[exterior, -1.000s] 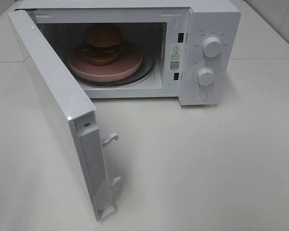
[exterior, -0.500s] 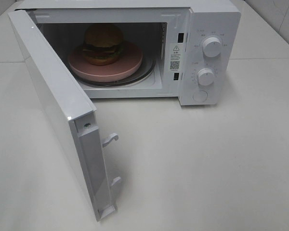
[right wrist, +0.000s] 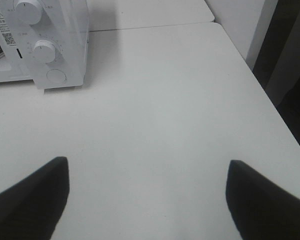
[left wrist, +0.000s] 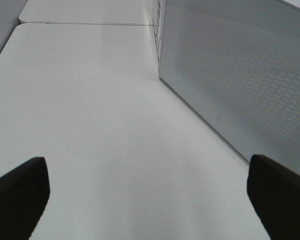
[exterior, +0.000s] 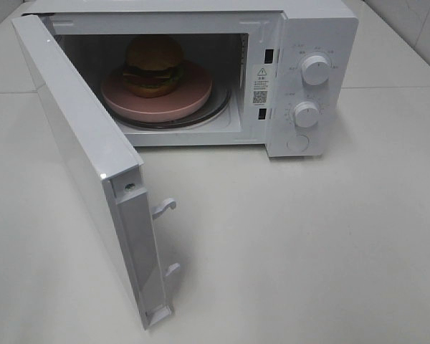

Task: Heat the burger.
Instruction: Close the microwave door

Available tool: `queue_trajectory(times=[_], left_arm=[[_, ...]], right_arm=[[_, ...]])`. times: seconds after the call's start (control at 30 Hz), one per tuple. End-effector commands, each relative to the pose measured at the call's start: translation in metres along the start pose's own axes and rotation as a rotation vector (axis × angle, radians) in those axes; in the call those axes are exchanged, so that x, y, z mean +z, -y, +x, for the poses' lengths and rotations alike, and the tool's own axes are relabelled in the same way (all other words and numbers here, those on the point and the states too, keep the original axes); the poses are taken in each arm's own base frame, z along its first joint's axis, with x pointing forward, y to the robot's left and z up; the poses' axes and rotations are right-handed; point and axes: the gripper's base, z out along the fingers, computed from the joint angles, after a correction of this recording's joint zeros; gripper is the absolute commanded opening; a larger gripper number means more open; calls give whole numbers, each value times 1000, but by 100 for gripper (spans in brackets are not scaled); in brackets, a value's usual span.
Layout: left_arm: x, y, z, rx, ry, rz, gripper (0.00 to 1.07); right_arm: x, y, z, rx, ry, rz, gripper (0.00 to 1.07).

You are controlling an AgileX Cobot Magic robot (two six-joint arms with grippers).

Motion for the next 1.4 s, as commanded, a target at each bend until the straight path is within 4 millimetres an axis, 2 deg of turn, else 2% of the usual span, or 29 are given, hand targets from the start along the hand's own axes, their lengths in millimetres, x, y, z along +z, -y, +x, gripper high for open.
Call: queue_trajectory(times=[0.03,0.73,0.83,0.87,0.9,0.93,1.03,1.1,1.17,1.2,1.3,1.33,1.37,1.4], left_arm=[[0,0,0,-8,4,1,105],[1,0,-1,-13,-2,0,105],[2,0,-12,-20,20,8,105],[5,-1,-27,-18,65,1,105],[8,-1,-32,-19,81,-2,105],[18,-3,-45,-22,117,-9,104],[25,-4,-49,-18,117,-12,104],[52,-8,-66,39,152,-31,97],[58,-9,-68,51,159,-35,94],[73,-10,-71,58,156,-38,84],[81,-11,-72,53,158,-39,78],[94,-12,-72,40,159,-42,66],[106,-14,-72,37,181,-54,49],[106,-14,-72,37,181,-54,49]], right_arm=[[-2,1,3,-3,27,-2,76],[-2,1,3,-3,27,-2,76],[-2,1,3,-3,27,-2,76],[-2,1,3,-3,27,-2,76],[-2,1,3,-3,27,-2,76],[-2,1,3,-3,27,-2,76],[-2,1,3,-3,27,-2,76],[-2,1,3,-3,27,-2,76],[-2,1,3,-3,27,-2,76],[-2,1,3,-3,27,-2,76],[-2,1,3,-3,27,-2,76],[-2,1,3,-3,27,-2,76],[-2,1,3,-3,27,-2,76],[-2,1,3,-3,27,-2,76]])
